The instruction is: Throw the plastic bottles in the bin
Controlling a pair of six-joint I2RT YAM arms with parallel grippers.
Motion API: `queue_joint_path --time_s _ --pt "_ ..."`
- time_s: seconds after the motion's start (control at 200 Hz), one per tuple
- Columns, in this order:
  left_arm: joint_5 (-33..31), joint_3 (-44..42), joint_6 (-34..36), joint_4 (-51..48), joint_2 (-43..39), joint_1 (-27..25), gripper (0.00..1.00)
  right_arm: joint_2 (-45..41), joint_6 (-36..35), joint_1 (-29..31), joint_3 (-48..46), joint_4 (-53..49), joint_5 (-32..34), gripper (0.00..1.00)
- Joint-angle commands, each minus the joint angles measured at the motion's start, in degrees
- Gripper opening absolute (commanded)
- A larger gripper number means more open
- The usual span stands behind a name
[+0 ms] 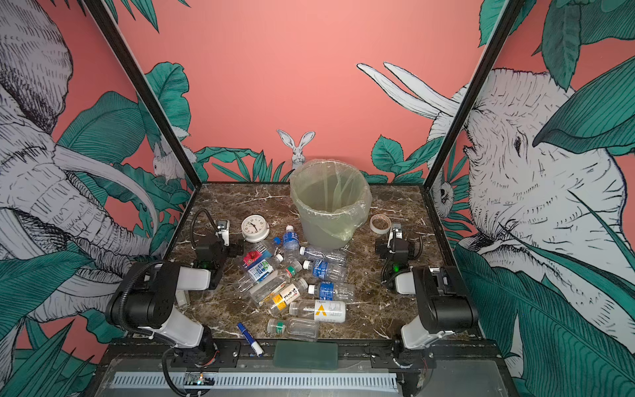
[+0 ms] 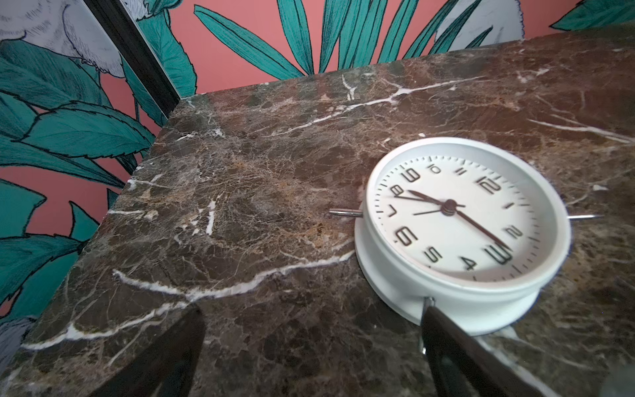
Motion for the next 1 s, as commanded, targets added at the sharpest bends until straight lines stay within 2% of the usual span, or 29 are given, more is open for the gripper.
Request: queue_joint_path --time_s 0.0,0.81,0.925,0.995 --pt "-0.5 0.7 -0.5 -0.2 -1.3 0.3 1.00 -0.2 -0.1 -0.2 0.8 1.6 -0.4 0.99" --pt "-0.5 0.7 -0.5 0.0 -1.4 0.3 1.00 -0.3 0.1 -0.3 0.7 1.6 -0.6 0.99" --pt "-4.8 0.4 -1.7 0.4 -2.7 0.2 1.00 -1.5 0.9 -0.2 -0.1 2.5 2.0 0.99" --pt "-6.5 0.7 -1.9 -3.4 -5.8 -0.1 1.00 -4.3 1.9 -0.2 0.6 -1.6 4.7 0.99"
